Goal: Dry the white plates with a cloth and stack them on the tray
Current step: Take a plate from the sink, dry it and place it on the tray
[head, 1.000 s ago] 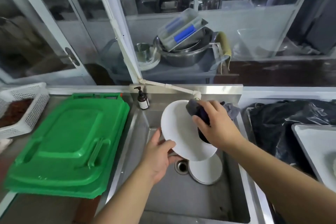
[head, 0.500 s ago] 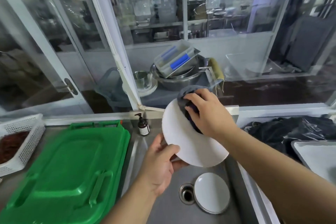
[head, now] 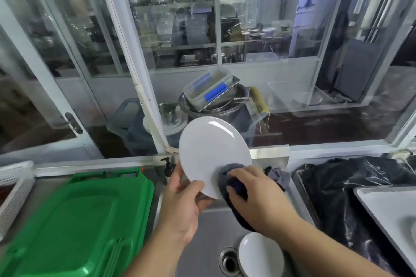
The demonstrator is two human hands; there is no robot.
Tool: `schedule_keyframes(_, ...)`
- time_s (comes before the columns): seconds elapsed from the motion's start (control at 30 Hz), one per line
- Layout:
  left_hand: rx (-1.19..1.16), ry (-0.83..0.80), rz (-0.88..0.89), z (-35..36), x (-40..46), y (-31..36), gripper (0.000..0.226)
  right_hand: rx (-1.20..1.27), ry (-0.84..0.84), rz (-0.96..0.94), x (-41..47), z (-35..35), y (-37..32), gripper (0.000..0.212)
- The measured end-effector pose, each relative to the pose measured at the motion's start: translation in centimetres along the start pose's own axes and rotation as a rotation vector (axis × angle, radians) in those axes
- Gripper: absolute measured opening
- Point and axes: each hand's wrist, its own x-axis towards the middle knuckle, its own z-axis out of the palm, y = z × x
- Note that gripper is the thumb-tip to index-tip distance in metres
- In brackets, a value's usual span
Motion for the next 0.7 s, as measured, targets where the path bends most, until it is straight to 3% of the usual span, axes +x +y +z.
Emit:
schedule_keyframes(0.23, 0.133, -0.082, -0.059, 0.7, -1.5, -0.7, 0.066, 0.190, 0.018, -0.180, 2.1, -0.3, -0.5, 0.030)
schedule_keyframes(0.33, 0.136, -0.102, -0.112, 1.4, -2.5, -1.4, 0.071, 0.128, 0.106, -0.346, 4.5, -1.1, -1.1, 0.031)
schedule_keyframes(0.43, 0.080, -0.117, -0.139, 1.6, -3.0, -1.6, 0.062, 0.040, 0.201, -0.414, 6.7, -1.4, -0.6, 0.033)
schedule_keyframes(0.57, 0.002, -0.103, -0.110, 1.6, -3.3, -1.0, 0.056, -0.003, 0.250, -0.331, 8.4, -1.7, 1.7, 0.034)
schedule_keyframes(0.7, -0.019, -0.006, -0.039, 1.2, -2.5, -0.3, 0.062, -0.069, 0.220, -0.132, 8.2, -2.2, 4.2, 0.035)
